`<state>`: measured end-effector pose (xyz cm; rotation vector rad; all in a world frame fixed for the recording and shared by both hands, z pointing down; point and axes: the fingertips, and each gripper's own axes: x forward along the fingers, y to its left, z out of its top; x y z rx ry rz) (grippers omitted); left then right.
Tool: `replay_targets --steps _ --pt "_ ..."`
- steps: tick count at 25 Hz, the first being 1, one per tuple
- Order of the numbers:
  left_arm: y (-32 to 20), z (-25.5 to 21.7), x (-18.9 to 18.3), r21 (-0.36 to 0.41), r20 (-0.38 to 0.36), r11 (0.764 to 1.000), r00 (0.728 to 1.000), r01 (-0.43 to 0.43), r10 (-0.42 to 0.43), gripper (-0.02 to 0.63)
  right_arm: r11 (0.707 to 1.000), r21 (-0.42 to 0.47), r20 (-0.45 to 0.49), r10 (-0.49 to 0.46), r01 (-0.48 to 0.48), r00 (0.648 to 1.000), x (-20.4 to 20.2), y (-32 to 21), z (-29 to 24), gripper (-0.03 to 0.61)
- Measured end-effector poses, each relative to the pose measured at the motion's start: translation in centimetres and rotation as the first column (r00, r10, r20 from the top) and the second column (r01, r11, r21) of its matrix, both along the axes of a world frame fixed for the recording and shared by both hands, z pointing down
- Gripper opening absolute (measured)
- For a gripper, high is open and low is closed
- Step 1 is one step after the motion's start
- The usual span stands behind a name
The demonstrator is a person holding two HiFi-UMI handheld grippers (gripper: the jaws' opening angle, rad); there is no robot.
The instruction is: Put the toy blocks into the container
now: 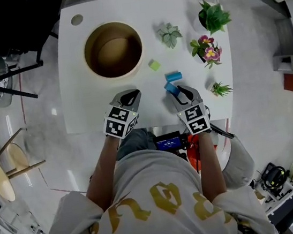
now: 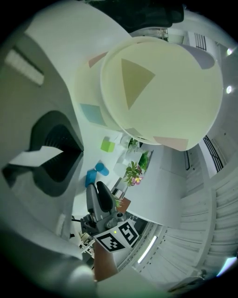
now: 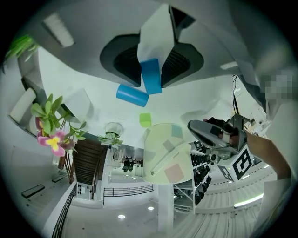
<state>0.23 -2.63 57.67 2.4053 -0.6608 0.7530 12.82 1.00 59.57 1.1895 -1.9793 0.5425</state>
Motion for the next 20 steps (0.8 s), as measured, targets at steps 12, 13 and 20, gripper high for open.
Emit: replay_targets --steps 12,13,20 --pt "-1.2 0.6 -0.6 -0.022 -0.011 1.0 1.0 0.019 -0.019 0.001 1.0 0.002 -0.024 -0.018 0.018 1.0 -0.2 -1.7 -0.3 0.171" --pt "-1.2 0.6 -0.6 -0.024 -0.013 0.999 1.0 0.021 -0.021 0.002 1.0 -0.007 -0.023 -0.026 0.026 0.999 -0.3 -1.6 -0.1 0.173" --pt "-1.6 0.9 -1.0 -0.038 -0.018 0.999 0.999 0.03 -0.03 0.0 0.999 -0.027 -0.012 -0.038 0.038 0.999 -0.6 -1.4 0.4 0.179"
